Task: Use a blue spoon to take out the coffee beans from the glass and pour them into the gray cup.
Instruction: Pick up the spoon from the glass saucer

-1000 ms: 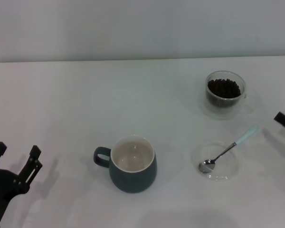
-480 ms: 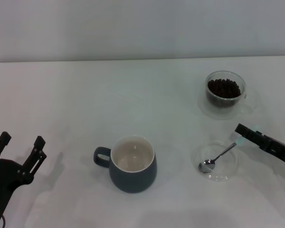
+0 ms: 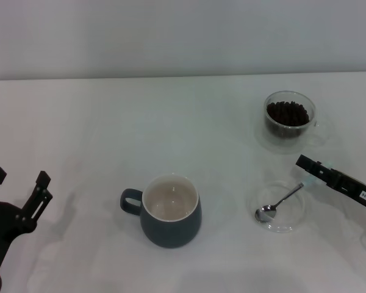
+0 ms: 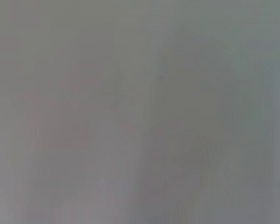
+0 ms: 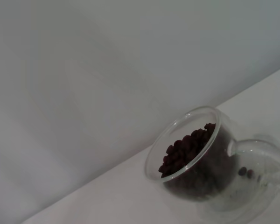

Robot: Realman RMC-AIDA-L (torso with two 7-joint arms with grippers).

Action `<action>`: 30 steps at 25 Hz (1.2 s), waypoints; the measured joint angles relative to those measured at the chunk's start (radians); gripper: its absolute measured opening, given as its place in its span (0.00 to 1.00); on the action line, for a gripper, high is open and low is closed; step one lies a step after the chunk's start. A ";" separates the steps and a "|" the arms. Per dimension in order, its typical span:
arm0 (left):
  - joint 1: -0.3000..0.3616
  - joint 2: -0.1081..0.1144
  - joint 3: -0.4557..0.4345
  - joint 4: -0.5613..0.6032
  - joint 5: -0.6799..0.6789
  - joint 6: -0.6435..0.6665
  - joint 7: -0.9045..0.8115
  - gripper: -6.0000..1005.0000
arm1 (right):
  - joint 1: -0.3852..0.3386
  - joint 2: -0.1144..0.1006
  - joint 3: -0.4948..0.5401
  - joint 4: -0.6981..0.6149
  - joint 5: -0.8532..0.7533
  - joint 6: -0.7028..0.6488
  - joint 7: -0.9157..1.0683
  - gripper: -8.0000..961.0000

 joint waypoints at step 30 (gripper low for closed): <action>-0.014 0.001 0.000 -0.010 -0.005 0.000 -0.002 0.86 | -0.013 0.001 0.007 0.000 0.034 -0.038 0.072 0.19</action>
